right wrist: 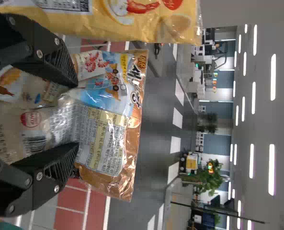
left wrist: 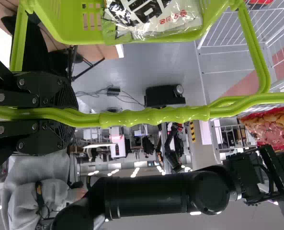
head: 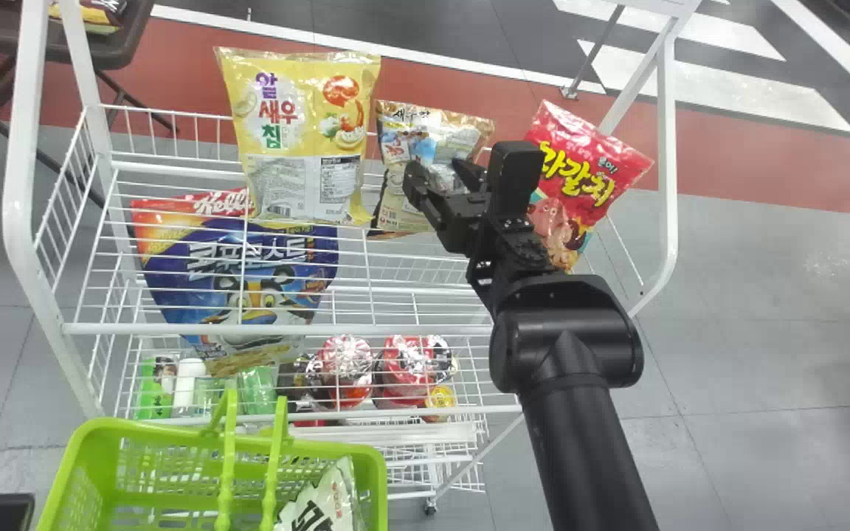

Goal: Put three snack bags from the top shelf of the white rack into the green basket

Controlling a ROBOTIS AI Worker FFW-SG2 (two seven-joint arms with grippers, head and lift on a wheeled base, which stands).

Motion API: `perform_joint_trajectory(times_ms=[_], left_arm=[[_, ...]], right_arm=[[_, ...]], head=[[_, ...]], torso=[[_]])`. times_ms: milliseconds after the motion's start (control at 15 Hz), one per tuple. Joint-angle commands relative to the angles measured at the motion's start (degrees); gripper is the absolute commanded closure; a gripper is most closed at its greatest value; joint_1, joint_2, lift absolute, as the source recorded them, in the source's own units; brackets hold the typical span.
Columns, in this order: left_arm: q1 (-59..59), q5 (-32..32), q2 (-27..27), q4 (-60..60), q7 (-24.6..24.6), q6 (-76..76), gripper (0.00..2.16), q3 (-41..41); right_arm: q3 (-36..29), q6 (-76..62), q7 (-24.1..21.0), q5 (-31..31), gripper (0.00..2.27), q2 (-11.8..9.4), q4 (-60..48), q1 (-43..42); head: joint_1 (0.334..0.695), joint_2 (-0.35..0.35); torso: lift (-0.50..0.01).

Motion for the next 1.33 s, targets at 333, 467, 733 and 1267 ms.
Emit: perform_joint_trajectory(times_ms=[333, 467, 733, 1267], left_arm=[[-0.2, -0.1, -0.2, -0.8, 0.0, 0.4, 1.54, 0.3], [-0.4, 0.0, -0.4, -1.3, 0.6, 0.4, 1.51, 0.4], [-0.5, 0.4, -0.6, -3.1, 0.8, 1.5, 1.51, 1.4], [-2.4, 1.0, -1.8, -3.2, 2.5, 1.6, 1.51, 3.1]], right_arm=[[-0.5, -1.9, -3.5, -0.4, 2.19, 0.4, -16.5, 10.8], [-1.4, 1.8, -3.4, -1.4, 2.19, 0.4, -24.3, 15.8], [-4.5, 9.7, -2.4, -5.3, 2.19, 0.2, -40.4, 28.0], [-11.3, 46.9, 7.6, -21.8, 2.19, -0.3, -59.1, 46.3]], head=[[0.695, -0.341], [0.695, -0.348], [0.695, -0.35], [0.695, -0.35]], torso=[[0.0], [0.0], [0.0], [0.0]])
